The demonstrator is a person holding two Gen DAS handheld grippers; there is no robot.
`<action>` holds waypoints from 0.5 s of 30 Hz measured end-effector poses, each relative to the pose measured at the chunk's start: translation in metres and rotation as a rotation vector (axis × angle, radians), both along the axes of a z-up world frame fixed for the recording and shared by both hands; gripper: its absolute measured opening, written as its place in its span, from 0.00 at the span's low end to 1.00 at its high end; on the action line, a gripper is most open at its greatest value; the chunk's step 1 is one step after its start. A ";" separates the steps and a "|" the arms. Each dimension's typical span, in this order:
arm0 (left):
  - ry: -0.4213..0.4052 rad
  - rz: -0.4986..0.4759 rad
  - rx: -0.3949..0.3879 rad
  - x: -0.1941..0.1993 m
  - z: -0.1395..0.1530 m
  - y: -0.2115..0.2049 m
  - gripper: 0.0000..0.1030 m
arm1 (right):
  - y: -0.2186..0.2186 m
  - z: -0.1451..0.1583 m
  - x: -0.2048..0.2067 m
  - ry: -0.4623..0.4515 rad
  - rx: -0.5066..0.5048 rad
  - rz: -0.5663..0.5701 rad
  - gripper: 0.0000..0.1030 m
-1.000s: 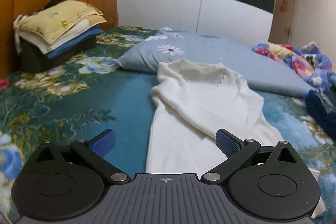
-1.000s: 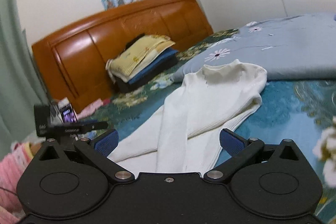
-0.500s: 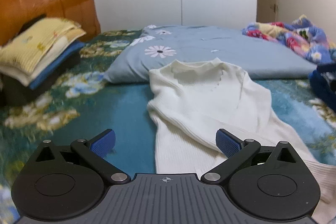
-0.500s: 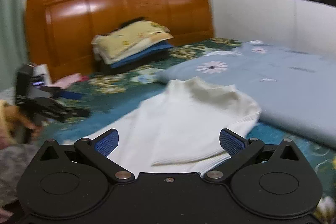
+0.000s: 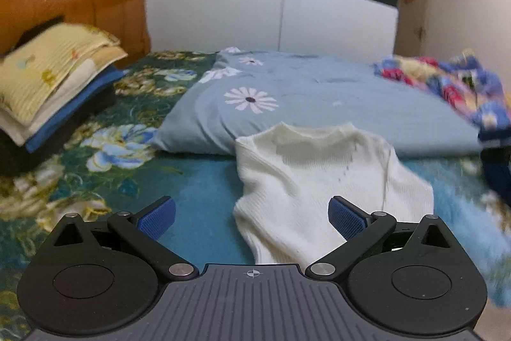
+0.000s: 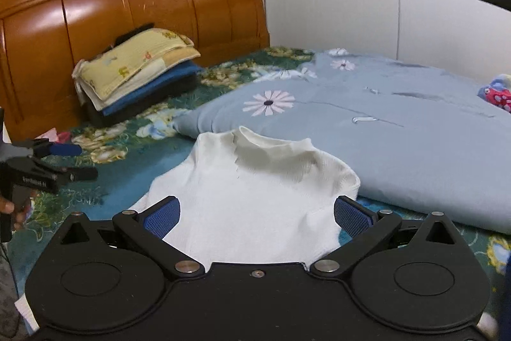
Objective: Fold clothes
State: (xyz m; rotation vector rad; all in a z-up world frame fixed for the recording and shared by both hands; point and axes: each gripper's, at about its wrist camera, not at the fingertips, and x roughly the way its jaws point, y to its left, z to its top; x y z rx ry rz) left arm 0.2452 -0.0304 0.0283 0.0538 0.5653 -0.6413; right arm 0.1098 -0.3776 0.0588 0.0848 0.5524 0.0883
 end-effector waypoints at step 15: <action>-0.064 -0.055 -0.095 0.070 -0.001 -0.004 1.00 | -0.010 -0.004 0.085 -0.040 0.038 0.065 0.99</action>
